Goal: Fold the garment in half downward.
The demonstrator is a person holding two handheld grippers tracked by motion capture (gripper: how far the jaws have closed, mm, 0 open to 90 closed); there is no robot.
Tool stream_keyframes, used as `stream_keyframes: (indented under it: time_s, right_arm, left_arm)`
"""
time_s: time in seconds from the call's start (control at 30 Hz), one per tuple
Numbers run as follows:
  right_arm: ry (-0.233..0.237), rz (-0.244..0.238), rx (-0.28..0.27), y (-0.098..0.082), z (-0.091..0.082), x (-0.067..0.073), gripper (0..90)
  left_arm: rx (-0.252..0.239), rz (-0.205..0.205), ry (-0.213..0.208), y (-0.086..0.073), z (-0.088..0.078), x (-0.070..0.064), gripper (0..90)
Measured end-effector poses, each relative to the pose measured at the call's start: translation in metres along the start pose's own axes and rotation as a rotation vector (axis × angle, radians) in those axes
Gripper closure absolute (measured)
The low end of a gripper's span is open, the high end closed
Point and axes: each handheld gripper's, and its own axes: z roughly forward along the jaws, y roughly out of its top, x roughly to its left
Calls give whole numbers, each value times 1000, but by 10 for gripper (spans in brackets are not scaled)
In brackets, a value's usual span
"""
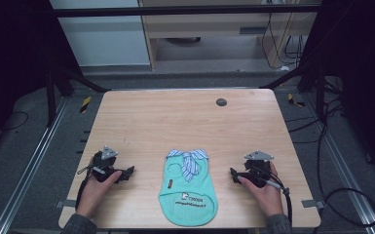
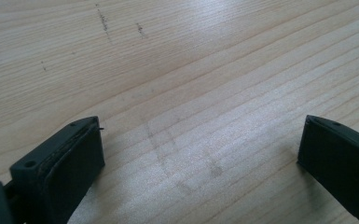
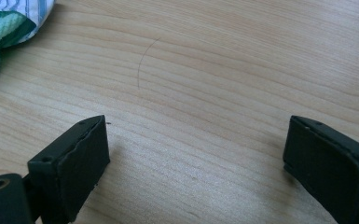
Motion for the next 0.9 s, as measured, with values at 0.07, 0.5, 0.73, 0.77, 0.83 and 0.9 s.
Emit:
stream_keyframes:
  time_s: [0.07,0.5,0.73,0.77,0.83,0.9]
  right_arm:
    - [3,5,0,0,0,0,76]
    - [57,-136,203,37,-12,0,294]
    - [136,-217,266,89,-3,26,514]
    - [151,-245,271,102,3,34,573]
    - [158,-258,274,107,6,39,600]
    - [185,-273,280,119,15,52,659]
  left_arm:
    - [2,1,0,0,0,-1,0]
    - [190,87,-94,42,0,-11,92]
    - [229,141,-139,89,6,-32,245]
    - [228,147,-161,100,9,-40,273]
    - [230,155,-175,105,11,-43,313]
    - [239,160,-203,117,18,-54,380]
